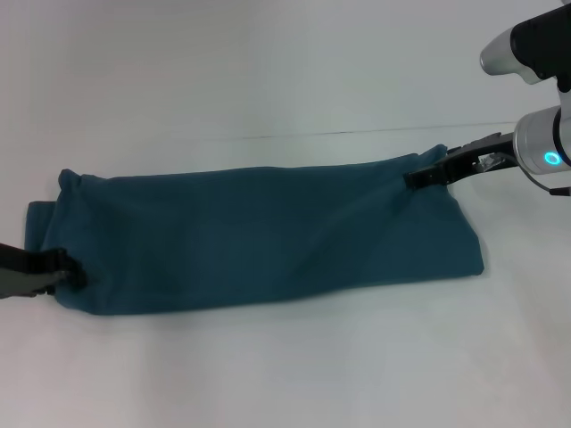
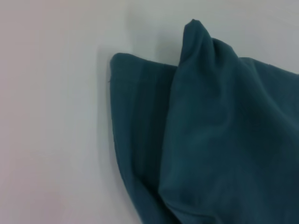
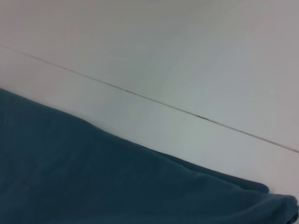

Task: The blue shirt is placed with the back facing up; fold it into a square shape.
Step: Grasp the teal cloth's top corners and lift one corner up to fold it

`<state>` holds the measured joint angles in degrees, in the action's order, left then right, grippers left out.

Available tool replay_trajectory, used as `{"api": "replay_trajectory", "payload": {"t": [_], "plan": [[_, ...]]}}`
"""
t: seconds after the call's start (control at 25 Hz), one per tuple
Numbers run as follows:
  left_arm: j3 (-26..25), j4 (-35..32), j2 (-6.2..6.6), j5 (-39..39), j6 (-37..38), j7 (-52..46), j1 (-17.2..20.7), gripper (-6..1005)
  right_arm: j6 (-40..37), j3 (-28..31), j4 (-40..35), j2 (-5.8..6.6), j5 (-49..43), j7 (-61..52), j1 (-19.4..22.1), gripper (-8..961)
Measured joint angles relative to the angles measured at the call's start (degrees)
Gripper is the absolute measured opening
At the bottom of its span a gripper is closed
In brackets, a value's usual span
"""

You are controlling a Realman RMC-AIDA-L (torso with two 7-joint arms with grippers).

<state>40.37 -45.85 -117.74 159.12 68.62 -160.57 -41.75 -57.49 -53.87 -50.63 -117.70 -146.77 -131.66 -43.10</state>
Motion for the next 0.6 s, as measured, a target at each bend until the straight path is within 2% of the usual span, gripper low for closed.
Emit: {"api": "replay_trajectory", "payload": {"t": [0.12, 0.24, 0.48, 0.6], "plan": [[0.19, 0.02, -0.07, 0.01, -0.27, 0.57, 0.0, 500, -0.02, 0.0, -0.2, -0.08, 0.0, -0.22, 0.04, 919], [-0.05, -0.03, -0.07, -0.34, -0.42, 1.47, 0.16, 228, -0.06, 0.21, -1.19, -0.36, 0.06, -0.41, 0.44, 919], [-0.34, -0.41, 0.07, -2.4, -0.02, 4.91, -0.17, 76, 0.79, 0.56, -2.85, -1.49, 1.88, 0.35, 1.95, 916], [-0.25, -0.68, 0.31, -4.83, 0.55, 6.3, -0.71, 75, 2.44, 0.45, -2.57, -1.93, 5.01, 1.95, 2.71, 907]]}}
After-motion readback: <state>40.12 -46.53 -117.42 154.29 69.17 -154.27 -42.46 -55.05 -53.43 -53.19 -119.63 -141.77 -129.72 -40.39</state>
